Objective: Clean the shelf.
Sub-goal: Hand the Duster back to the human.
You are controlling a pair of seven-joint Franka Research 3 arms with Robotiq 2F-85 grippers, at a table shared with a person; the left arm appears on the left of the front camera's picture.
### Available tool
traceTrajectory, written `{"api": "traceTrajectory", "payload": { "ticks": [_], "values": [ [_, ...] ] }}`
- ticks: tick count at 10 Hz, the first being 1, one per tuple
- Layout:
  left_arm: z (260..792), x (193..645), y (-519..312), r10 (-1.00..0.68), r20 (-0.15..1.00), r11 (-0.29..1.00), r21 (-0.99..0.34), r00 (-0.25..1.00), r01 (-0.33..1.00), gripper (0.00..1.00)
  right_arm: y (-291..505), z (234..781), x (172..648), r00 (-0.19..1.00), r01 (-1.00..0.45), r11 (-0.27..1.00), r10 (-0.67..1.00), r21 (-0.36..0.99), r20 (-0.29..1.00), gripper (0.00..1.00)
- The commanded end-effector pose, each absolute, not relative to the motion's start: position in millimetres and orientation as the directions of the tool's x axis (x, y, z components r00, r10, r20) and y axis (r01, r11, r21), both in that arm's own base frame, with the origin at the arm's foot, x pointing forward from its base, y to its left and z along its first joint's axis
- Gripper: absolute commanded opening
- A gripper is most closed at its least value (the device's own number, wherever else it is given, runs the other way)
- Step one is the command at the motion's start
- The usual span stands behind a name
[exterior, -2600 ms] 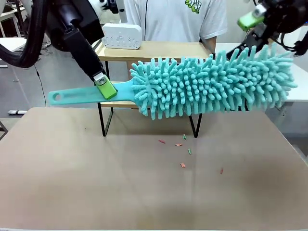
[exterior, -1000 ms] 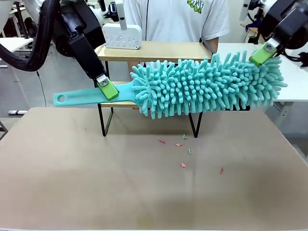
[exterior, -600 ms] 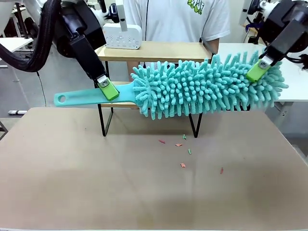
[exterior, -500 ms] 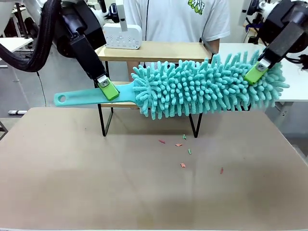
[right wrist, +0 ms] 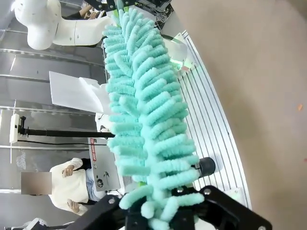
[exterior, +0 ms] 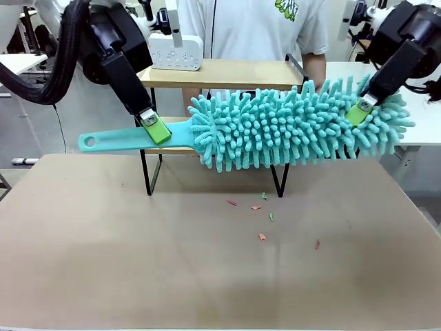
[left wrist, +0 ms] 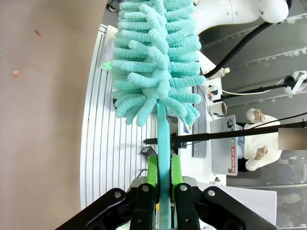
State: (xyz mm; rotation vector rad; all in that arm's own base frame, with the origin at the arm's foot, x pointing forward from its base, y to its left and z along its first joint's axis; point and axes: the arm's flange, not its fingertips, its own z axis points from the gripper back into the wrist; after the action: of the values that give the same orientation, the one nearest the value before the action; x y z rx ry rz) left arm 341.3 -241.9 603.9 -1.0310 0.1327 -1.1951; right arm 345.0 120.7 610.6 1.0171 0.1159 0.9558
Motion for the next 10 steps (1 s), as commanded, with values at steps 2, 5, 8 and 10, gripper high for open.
{"api": "traceTrajectory", "payload": {
  "ticks": [2, 5, 8, 10],
  "values": [
    [607, 341, -241, -0.797, 0.442, -0.032, -0.713, 0.412, 0.701, 0.12, 119, 610, 347, 0.576, -0.641, 0.164, 0.748, 0.750, 0.330, 0.00],
    [610, 342, -238, -0.778, 0.459, -0.028, -0.708, 0.430, 0.706, 0.70, 114, 610, 346, 0.583, -0.640, 0.167, 0.741, 0.750, 0.333, 0.00],
    [620, 352, -205, -0.669, 0.533, 0.026, -0.680, 0.518, 0.733, 1.00, 108, 613, 345, 0.593, -0.641, 0.169, 0.728, 0.749, 0.343, 0.00],
    [632, 367, -137, -0.340, 0.659, 0.221, -0.637, 0.671, 0.738, 1.00, 92, 620, 344, 0.594, -0.638, 0.126, 0.709, 0.760, 0.381, 0.00]
  ]
}}
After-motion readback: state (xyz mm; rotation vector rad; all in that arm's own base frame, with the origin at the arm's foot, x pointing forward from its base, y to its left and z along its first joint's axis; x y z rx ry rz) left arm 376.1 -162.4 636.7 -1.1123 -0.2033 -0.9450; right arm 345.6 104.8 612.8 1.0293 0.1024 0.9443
